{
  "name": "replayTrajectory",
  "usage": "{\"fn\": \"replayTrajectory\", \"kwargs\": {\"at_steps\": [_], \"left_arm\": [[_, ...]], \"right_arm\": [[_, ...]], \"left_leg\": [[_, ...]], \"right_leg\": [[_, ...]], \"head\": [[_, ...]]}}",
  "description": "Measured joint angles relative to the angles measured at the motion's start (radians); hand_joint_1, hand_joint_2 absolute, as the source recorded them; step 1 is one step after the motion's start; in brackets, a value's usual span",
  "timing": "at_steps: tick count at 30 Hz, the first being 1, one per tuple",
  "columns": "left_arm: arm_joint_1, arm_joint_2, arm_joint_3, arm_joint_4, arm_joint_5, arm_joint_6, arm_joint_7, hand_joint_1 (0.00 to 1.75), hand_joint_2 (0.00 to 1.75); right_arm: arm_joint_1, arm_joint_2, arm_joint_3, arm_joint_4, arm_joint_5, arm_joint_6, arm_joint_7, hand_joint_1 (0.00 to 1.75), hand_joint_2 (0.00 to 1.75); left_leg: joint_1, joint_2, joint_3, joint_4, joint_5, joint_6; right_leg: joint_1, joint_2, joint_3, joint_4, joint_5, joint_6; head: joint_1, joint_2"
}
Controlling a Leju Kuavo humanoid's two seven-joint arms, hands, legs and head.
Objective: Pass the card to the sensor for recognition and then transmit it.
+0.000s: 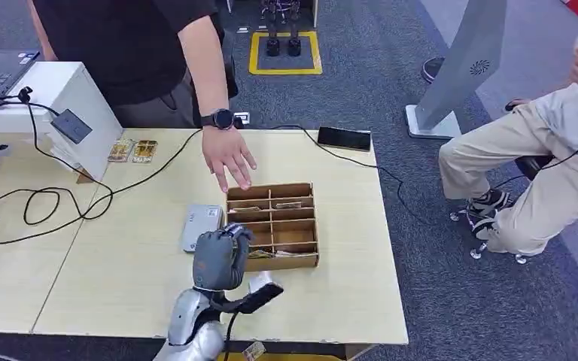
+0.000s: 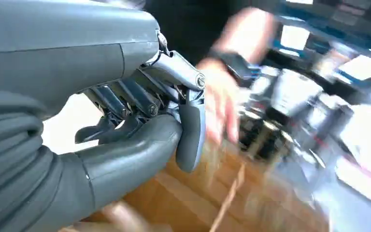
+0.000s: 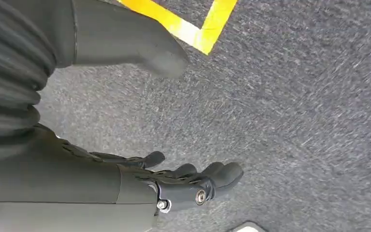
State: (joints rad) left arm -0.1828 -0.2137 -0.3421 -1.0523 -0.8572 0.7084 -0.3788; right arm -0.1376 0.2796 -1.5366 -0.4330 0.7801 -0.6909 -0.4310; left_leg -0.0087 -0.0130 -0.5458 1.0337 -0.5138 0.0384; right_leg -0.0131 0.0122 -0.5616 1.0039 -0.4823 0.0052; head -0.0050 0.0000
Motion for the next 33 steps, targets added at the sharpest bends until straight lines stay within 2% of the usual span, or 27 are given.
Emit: {"fn": "replayTrajectory", "kwargs": {"at_steps": [4, 5, 8, 12, 24, 25, 29, 33], "left_arm": [[-0.001, -0.016, 0.004, -0.120, 0.317, -0.038, -0.011, 1.75, 1.75], [-0.004, -0.016, 0.005, -0.144, 0.371, -0.047, -0.011, 1.75, 1.75], [-0.035, -0.015, 0.004, -0.188, 0.445, -0.045, -0.013, 1.75, 1.75], [-0.078, -0.007, 0.005, -0.207, 0.523, -0.045, -0.007, 1.75, 1.75], [-0.111, 0.006, 0.005, -0.212, 0.557, -0.041, -0.008, 1.75, 1.75], [-0.114, 0.008, 0.005, -0.212, 0.557, -0.036, -0.009, 0.03, 1.75], [-0.138, 0.022, 0.005, -0.204, 0.557, -0.026, -0.018, 0.00, 1.75], [-0.138, 0.032, 0.005, -0.197, 0.582, -0.026, -0.052, 0.00, 1.75]], "right_arm": [[0.000, 0.016, 0.000, -0.031, 0.002, 0.000, 0.009, 0.00, 1.75], [0.000, 0.020, 0.000, -0.036, 0.002, 0.000, 0.010, 0.00, 1.75], [-0.001, 0.024, 0.000, -0.047, 0.007, 0.000, 0.007, 0.00, 1.75], [0.000, 0.026, 0.000, -0.053, 0.015, 0.000, 0.006, 0.00, 1.75], [-0.001, 0.026, 0.000, -0.055, 0.022, 0.000, 0.004, 0.00, 1.75], [-0.001, 0.026, 0.000, -0.055, 0.023, 0.000, 0.004, 0.00, 1.75], [-0.002, 0.026, 0.000, -0.053, 0.032, 0.000, 0.000, 0.00, 1.75], [-0.002, 0.026, 0.000, -0.045, 0.038, 0.000, -0.008, 0.00, 1.75]], "left_leg": [[0.000, 0.000, 0.001, 0.000, 0.000, 0.000], [0.000, 0.000, 0.001, 0.000, 0.000, 0.000], [0.000, 0.000, 0.001, 0.000, 0.002, -0.002], [0.000, 0.000, 0.001, 0.000, 0.002, -0.002], [0.000, 0.000, 0.001, 0.000, 0.002, -0.002], [0.000, 0.000, 0.001, 0.000, 0.002, -0.002], [0.000, 0.000, 0.001, 0.000, 0.002, -0.002], [0.000, 0.000, 0.001, 0.000, 0.002, -0.002]], "right_leg": [[0.000, 0.000, 0.000, 0.000, 0.000, 0.000], [0.000, 0.000, 0.000, 0.000, 0.000, 0.000], [0.000, 0.000, 0.000, 0.001, 0.001, -0.001], [0.000, 0.000, 0.000, 0.002, 0.001, -0.001], [0.000, 0.000, 0.000, 0.002, 0.001, -0.001], [0.000, 0.000, 0.000, 0.002, 0.001, -0.001], [0.000, 0.000, 0.000, 0.002, 0.001, -0.001], [0.000, 0.000, 0.000, 0.002, 0.001, -0.001]], "head": [[0.000, 0.000], [0.000, 0.000], [0.000, 0.000], [0.000, 0.000], [0.000, 0.000], [0.000, 0.000], [0.000, 0.000], [0.000, 0.000]]}}
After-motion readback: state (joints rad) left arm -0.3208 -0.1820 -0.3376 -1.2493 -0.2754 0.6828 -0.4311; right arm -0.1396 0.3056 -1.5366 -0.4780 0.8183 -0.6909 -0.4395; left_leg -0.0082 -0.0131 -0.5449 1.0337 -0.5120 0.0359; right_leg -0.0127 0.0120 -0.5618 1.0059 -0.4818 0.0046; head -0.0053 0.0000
